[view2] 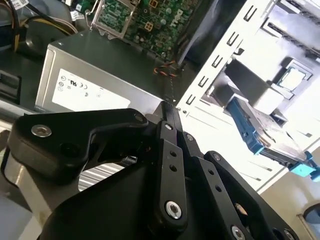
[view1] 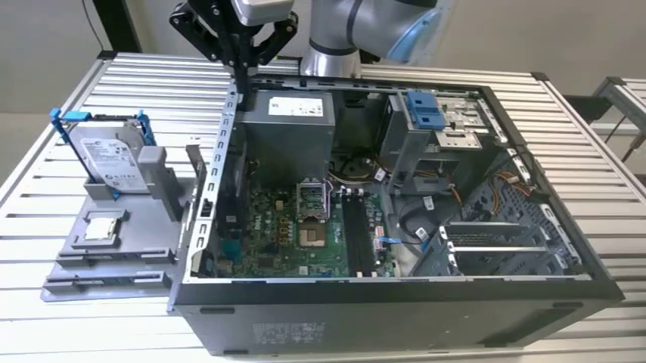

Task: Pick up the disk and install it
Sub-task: 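Reach for the disk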

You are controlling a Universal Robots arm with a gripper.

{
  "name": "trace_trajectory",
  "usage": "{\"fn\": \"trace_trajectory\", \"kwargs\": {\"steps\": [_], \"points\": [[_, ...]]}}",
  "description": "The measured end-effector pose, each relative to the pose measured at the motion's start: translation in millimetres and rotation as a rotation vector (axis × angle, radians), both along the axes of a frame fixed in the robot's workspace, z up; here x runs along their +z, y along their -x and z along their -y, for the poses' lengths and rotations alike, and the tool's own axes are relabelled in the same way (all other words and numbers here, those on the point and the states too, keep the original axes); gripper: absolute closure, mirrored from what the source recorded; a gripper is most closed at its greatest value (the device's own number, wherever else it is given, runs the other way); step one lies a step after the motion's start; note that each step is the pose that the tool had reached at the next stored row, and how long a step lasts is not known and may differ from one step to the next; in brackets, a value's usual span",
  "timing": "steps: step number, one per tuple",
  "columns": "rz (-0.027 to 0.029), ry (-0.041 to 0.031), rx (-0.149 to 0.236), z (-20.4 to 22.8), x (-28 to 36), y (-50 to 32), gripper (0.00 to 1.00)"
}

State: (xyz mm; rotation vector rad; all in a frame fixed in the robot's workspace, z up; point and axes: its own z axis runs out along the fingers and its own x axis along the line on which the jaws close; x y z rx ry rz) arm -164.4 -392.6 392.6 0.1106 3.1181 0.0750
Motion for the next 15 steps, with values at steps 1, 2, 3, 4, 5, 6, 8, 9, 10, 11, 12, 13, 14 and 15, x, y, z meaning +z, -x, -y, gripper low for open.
{"fn": "trace_trajectory", "kwargs": {"steps": [1, 2, 3, 4, 5, 6, 8, 9, 10, 11, 12, 13, 14, 15], "points": [[0.0, 0.0, 0.0, -1.3, 0.0, 2.4, 1.0], [0.0, 0.0, 0.0, -2.7, 0.0, 4.8, 1.0], [0.0, 0.0, 0.0, -4.2, 0.0, 7.4, 1.0], [0.0, 0.0, 0.0, -5.6, 0.0, 9.9, 1.0], [0.0, 0.0, 0.0, -7.0, 0.0, 12.6, 1.0], [0.0, 0.0, 0.0, -8.3, 0.0, 15.3, 1.0], [0.0001, 0.0, 0.0, -10.8, 0.0, 20.8, 1.0], [0.0, 0.0, 0.0, -11.8, 0.0, 23.7, 1.0], [0.0001, 0.0, 0.0, -12.9, 0.0, 26.6, 1.0], [0.0, 0.0, 0.0, -13.7, 0.0, 29.3, 1.0], [0.0, 0.0001, 0.0, -14.6, 0.0, 32.0, 1.0], [0.0, 0.0, 0.0, -15.3, 0.0, 34.7, 1.0], [0.0, 0.0, 0.0, -16.0, 0.0, 37.5, 1.0], [0.0, 0.0, 0.0, -16.5, 0.0, 40.8, 1.0]]}}
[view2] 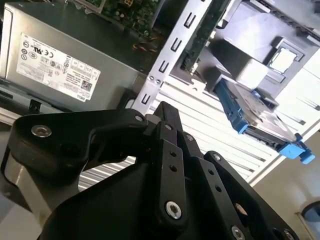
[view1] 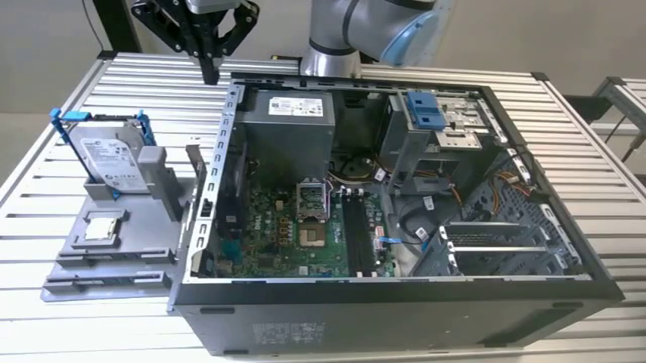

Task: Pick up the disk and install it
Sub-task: 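Reach for the disk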

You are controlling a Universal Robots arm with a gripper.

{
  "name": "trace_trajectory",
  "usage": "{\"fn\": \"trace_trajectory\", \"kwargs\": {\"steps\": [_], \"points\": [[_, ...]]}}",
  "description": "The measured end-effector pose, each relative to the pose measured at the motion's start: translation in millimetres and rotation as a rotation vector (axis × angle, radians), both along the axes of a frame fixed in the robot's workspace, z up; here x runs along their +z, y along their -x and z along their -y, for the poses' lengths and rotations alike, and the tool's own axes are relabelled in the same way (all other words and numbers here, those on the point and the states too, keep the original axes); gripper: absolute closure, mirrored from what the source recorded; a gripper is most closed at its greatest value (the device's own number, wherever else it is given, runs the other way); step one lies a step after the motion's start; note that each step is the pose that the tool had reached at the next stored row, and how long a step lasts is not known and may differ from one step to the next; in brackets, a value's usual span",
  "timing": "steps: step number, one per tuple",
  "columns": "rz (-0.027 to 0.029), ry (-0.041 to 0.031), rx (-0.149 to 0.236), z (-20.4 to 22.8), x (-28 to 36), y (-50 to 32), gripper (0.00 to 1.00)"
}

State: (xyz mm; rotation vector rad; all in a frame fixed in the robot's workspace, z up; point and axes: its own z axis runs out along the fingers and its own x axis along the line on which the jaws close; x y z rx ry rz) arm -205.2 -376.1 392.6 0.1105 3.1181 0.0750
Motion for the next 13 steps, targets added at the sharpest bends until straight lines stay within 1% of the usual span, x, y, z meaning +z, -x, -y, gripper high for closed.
{"fn": "trace_trajectory", "kwargs": {"steps": [6, 10, 13], "points": [[0.0001, -0.0006, 0.0, -1.5, 0.0, 20.1, 1.0], [0.0, -0.0005, 0.0, -1.9, 0.0, 37.1, 1.0], [0.0, -0.0005, 0.003, -1.9, 0.0, 45.5, 1.0]]}}
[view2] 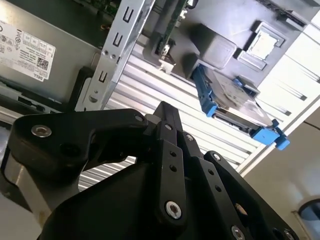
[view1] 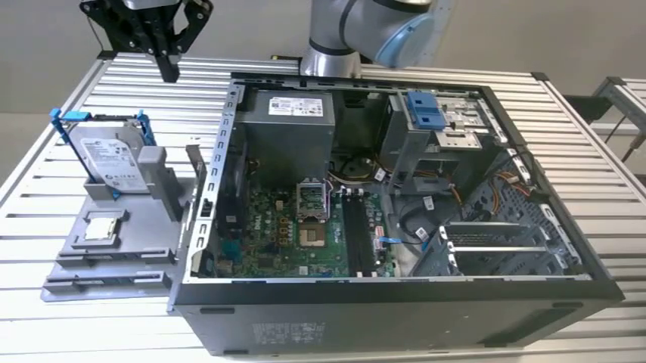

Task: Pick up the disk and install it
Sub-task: 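Reach for the disk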

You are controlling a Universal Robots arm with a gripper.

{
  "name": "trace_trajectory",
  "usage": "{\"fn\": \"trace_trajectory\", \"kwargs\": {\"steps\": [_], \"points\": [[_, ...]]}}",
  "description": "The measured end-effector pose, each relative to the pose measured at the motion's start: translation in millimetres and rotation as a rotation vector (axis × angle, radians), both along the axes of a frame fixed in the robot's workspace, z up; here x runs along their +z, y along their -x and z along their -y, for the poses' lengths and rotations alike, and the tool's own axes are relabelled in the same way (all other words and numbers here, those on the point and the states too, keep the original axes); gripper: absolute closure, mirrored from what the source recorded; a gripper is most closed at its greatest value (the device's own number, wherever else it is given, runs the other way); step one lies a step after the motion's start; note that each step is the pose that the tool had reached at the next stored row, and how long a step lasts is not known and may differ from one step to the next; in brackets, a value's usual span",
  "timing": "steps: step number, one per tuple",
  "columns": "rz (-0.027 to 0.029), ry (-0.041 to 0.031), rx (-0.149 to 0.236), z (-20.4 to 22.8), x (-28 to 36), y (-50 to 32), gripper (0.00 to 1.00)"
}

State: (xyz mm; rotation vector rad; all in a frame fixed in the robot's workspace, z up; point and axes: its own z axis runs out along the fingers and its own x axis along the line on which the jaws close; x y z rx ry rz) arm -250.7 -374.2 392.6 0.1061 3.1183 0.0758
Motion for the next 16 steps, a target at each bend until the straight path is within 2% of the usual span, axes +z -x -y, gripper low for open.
{"fn": "trace_trajectory", "kwargs": {"steps": [6, 16], "points": [[0.0, 0.0, 0.012, -1.2, -0.5, 13.2, 1.0], [0.0, 0.0, 0.032, -1.7, -5.6, 35.6, 1.0]]}}
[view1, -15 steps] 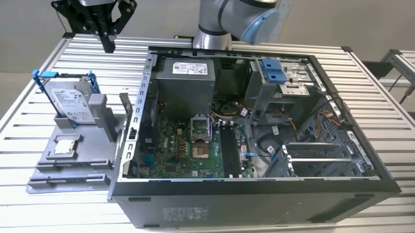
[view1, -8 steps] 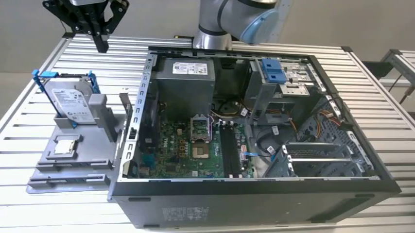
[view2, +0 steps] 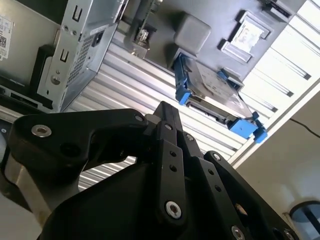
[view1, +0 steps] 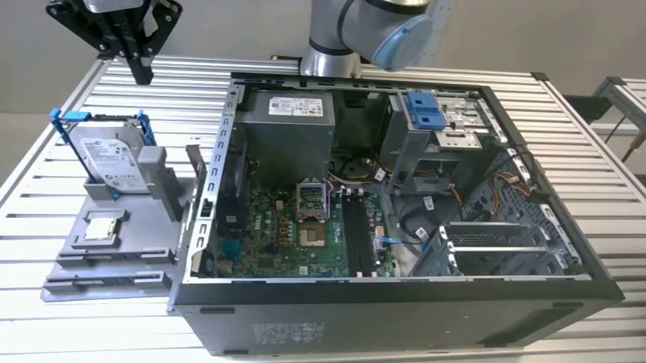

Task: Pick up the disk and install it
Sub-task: 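Reach for the disk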

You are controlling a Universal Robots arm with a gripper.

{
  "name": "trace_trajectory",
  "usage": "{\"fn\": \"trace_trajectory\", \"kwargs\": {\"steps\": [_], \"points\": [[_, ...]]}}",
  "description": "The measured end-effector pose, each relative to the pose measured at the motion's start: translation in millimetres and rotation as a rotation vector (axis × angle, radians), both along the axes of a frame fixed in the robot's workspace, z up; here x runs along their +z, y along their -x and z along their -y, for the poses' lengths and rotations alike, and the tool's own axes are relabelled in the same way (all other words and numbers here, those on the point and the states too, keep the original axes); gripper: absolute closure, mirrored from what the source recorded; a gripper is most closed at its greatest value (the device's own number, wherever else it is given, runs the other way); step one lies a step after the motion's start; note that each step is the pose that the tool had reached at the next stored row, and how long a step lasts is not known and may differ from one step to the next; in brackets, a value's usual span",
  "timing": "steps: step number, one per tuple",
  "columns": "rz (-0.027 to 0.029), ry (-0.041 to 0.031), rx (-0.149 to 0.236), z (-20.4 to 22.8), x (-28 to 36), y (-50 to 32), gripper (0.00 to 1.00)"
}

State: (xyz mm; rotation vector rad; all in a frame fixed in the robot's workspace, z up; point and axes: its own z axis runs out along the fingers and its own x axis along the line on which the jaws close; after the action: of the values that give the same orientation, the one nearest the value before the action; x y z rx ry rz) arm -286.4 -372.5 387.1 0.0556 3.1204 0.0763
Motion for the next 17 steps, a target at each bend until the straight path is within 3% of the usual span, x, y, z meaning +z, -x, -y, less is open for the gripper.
{"fn": "trace_trajectory", "kwargs": {"steps": [17], "points": [[0.0, 0.0, 0.027, 0.0, -7.3, 48.6, 1.0]]}}
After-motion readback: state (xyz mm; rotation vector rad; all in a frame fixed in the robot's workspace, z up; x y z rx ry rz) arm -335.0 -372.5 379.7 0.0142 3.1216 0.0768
